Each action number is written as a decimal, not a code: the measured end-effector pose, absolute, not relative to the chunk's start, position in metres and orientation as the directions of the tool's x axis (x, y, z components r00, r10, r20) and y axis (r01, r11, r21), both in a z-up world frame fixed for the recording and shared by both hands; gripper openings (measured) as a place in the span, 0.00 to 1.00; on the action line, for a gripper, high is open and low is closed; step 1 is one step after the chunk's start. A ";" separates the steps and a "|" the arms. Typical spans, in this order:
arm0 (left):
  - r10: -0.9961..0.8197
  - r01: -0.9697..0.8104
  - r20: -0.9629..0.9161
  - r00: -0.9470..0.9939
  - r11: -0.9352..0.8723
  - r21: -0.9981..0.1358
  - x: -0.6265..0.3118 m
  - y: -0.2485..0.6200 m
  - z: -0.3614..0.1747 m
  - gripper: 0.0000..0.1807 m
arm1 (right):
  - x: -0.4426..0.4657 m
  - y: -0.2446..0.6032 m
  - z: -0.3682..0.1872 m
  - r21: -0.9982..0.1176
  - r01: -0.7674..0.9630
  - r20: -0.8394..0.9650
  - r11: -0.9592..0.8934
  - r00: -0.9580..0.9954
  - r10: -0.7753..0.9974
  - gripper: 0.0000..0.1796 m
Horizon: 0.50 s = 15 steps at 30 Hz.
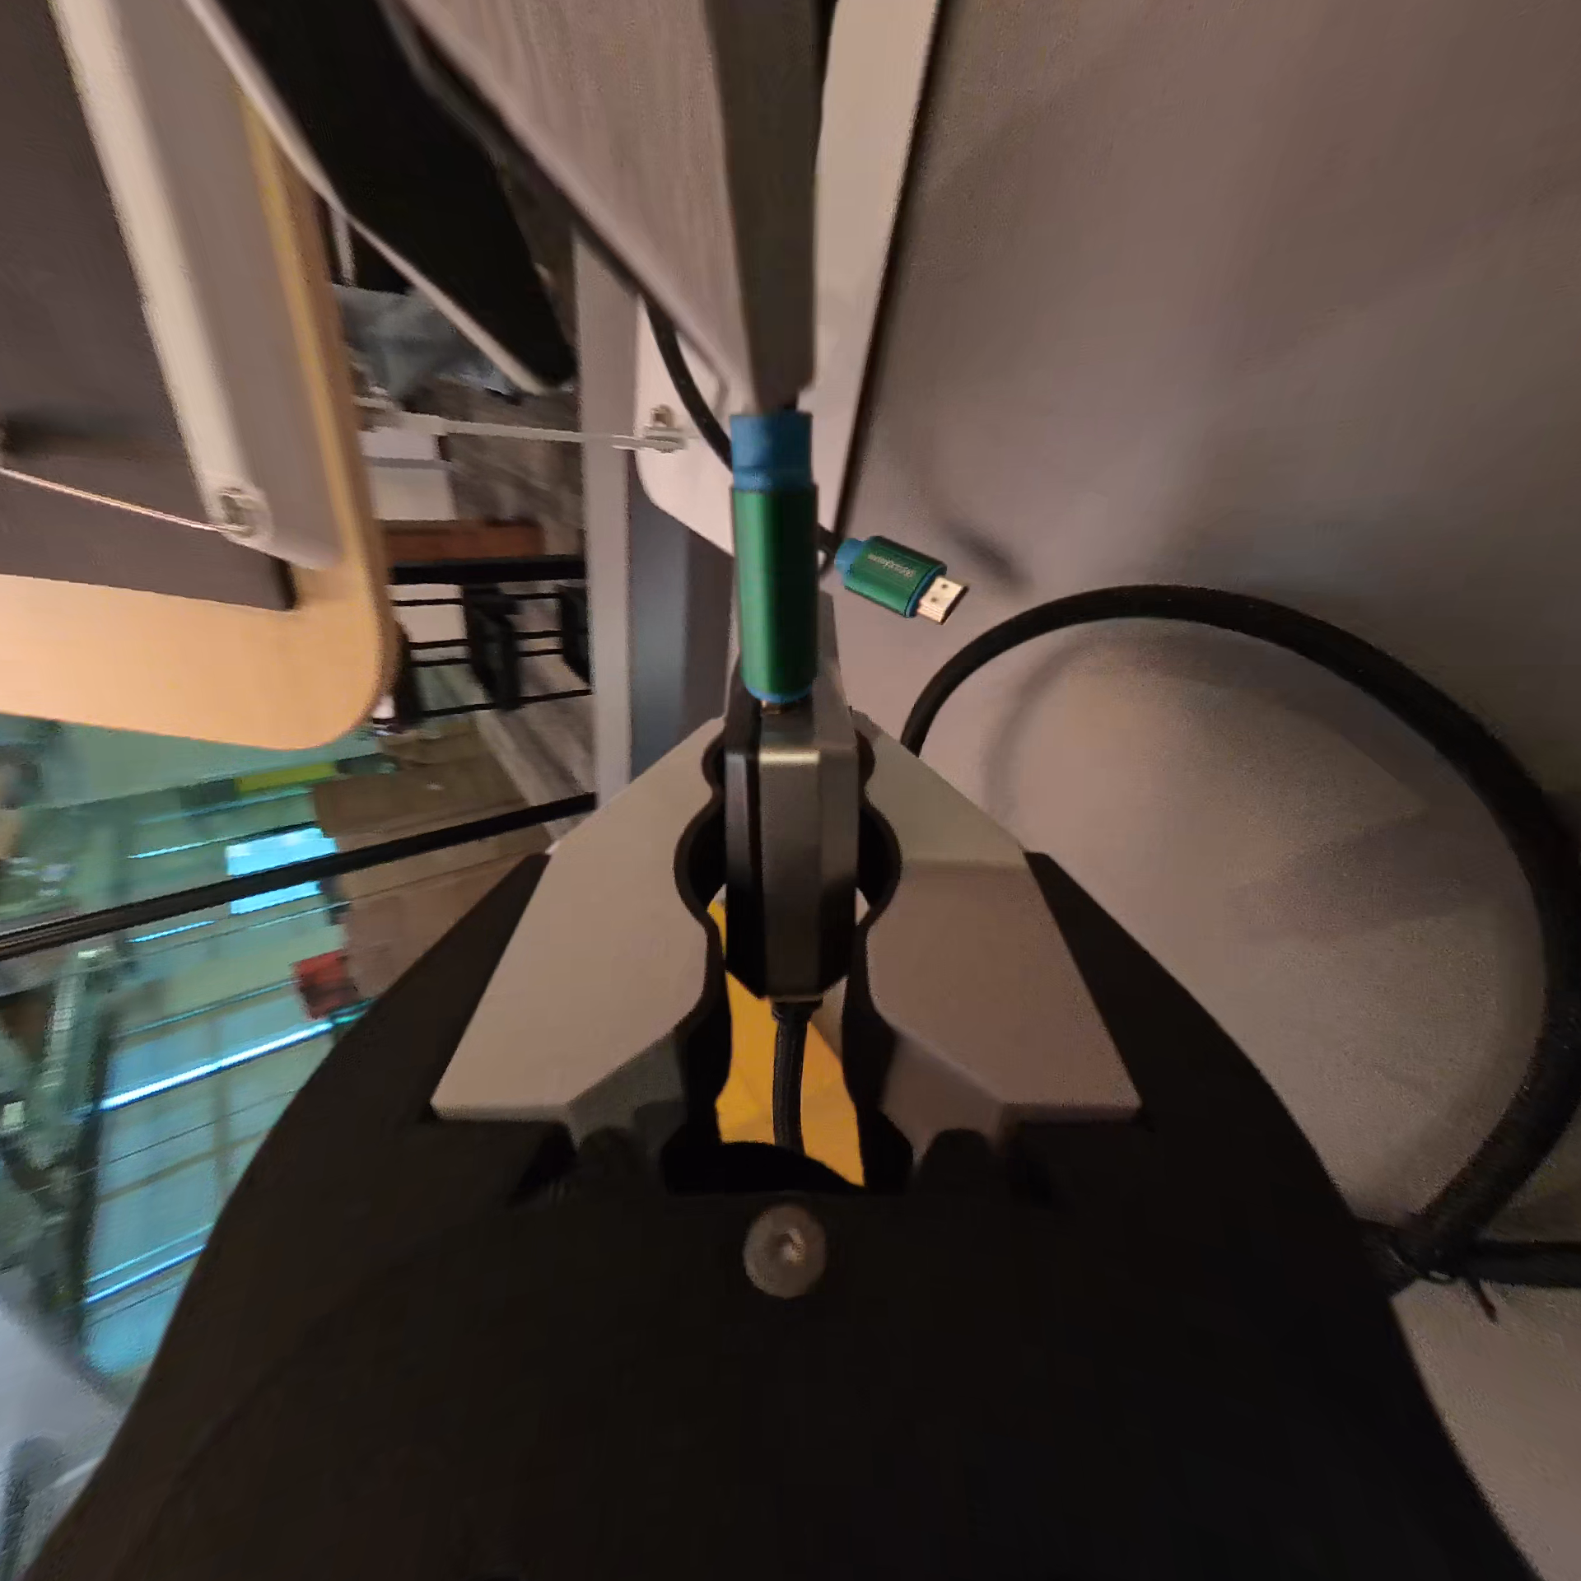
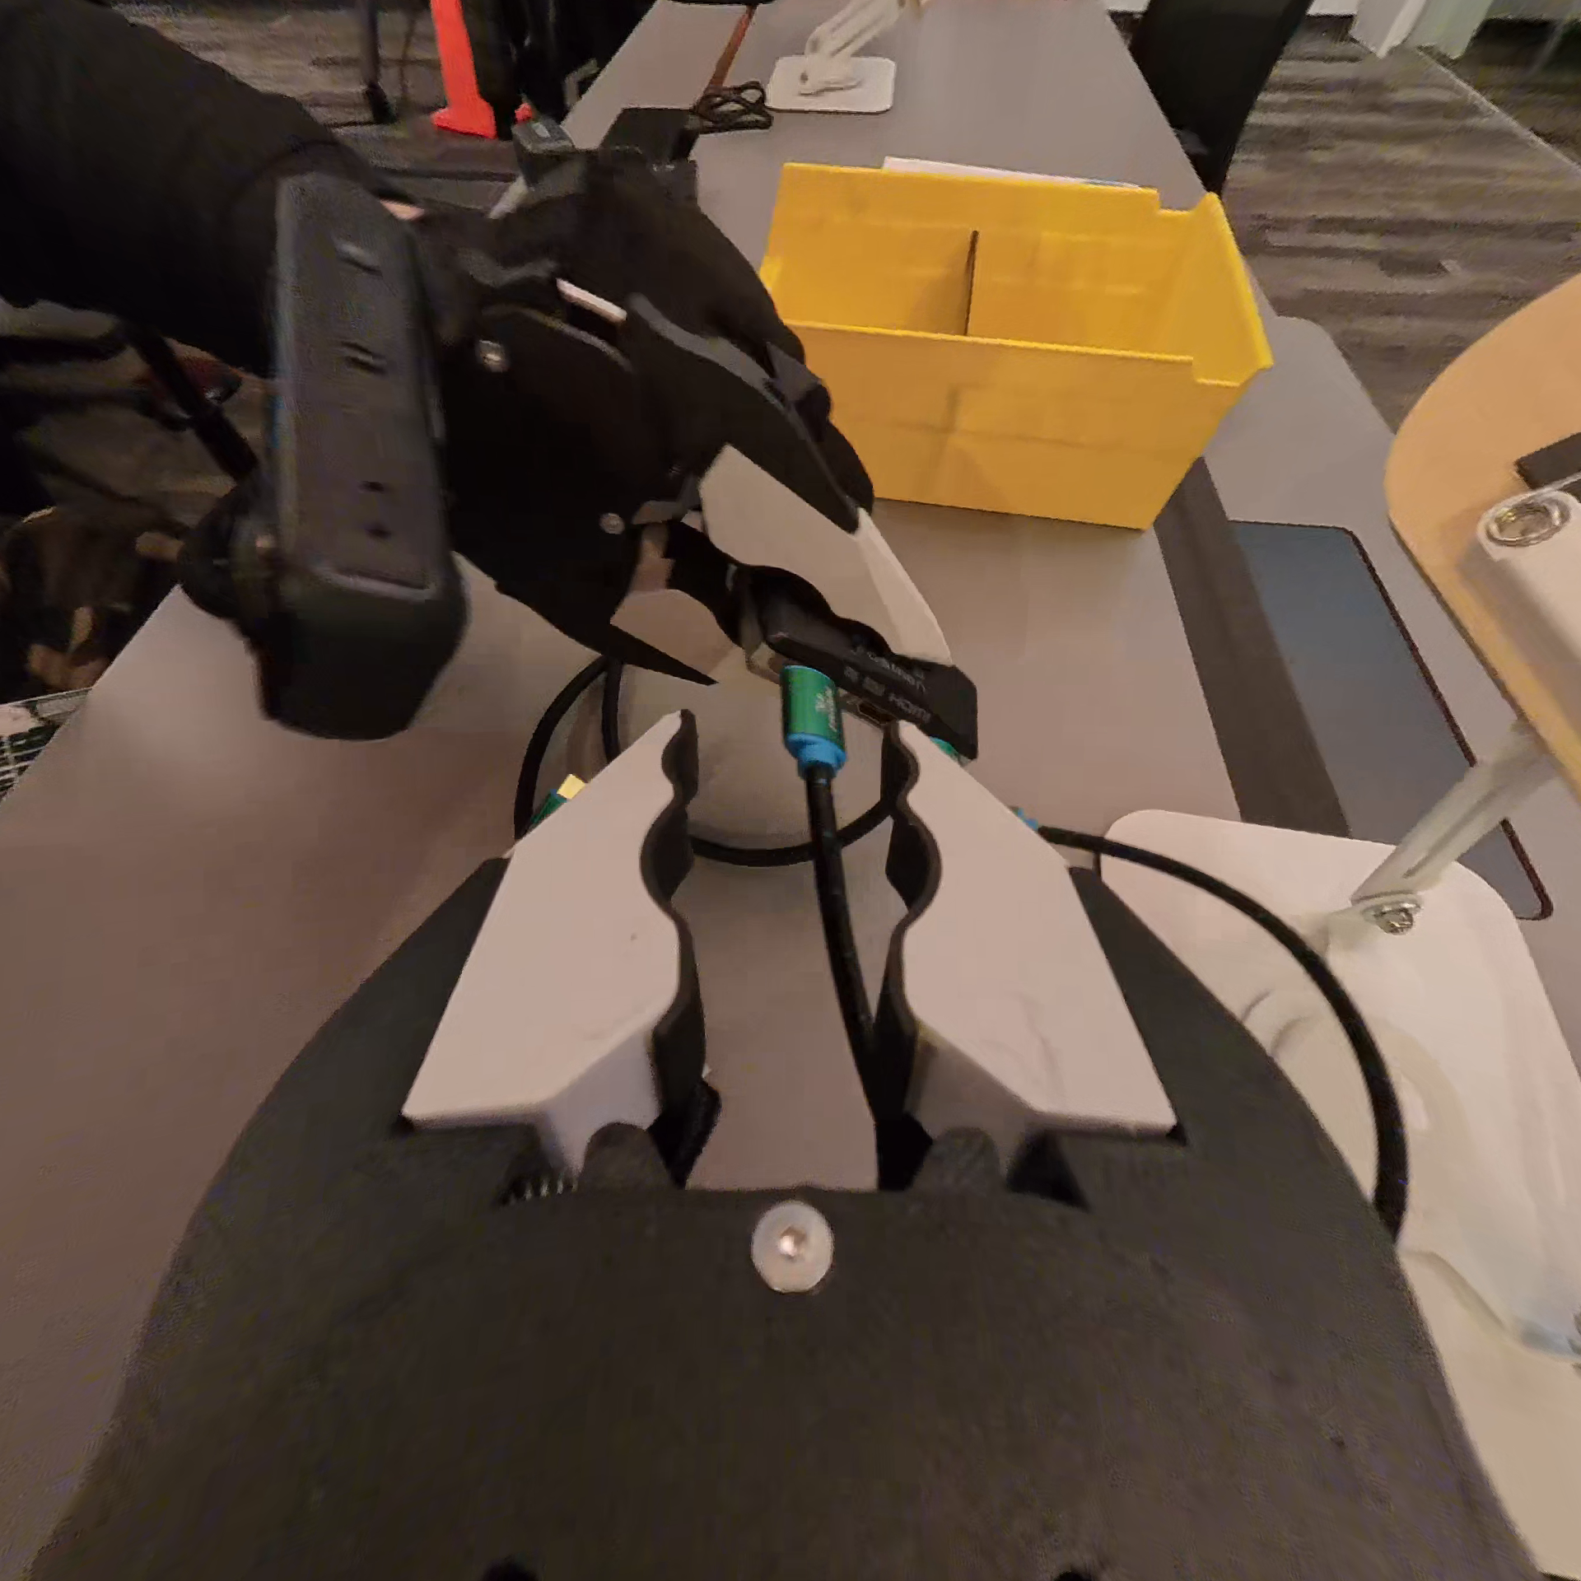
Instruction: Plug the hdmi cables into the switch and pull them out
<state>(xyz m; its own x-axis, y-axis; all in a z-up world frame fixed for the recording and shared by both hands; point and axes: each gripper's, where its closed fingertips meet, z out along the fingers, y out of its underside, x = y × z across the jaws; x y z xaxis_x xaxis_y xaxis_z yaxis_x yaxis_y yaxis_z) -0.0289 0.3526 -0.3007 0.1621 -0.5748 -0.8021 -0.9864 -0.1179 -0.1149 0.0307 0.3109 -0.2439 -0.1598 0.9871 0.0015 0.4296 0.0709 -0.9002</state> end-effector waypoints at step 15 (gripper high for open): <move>-0.333 -0.994 -0.936 0.113 -0.048 -0.103 -0.026 0.354 -0.243 0.11 | 0.009 0.303 -0.235 -0.953 0.296 -0.121 -0.061 -0.188 0.975 0.10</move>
